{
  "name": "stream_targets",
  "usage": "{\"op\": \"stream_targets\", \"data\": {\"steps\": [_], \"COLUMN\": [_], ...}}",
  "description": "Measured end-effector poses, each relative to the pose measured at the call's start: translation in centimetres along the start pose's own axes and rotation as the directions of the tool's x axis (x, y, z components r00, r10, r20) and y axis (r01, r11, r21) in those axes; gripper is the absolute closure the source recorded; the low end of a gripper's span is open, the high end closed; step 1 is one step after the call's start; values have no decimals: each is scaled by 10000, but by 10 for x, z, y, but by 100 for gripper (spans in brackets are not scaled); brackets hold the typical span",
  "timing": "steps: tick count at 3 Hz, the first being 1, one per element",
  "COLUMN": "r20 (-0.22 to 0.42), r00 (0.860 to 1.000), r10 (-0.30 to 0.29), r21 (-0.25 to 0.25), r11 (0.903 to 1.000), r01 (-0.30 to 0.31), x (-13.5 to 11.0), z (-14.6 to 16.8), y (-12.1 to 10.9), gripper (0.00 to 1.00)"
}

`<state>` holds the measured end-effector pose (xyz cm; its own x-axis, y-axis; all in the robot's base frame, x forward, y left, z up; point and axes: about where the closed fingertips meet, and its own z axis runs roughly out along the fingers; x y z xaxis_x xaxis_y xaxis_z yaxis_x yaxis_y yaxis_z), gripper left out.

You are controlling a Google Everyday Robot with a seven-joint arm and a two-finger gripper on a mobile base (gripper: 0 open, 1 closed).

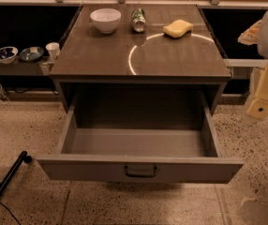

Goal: Close top drawer

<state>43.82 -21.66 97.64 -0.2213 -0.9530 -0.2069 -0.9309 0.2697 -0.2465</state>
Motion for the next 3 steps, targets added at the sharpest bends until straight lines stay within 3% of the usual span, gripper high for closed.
{"op": "stream_targets", "data": {"steps": [1,2,3], "r20": [-29,-145,303], "r00": [10000,9987,9959], "r10": [-30,-498,-852], "r21": [-62,-787,-1443], "r11": [10000,9957,9856], "r01": [30,485,887], "x": [2,15,31], "z": [6,62,127], "y": [1,14,49], "gripper": [0,0,0]}}
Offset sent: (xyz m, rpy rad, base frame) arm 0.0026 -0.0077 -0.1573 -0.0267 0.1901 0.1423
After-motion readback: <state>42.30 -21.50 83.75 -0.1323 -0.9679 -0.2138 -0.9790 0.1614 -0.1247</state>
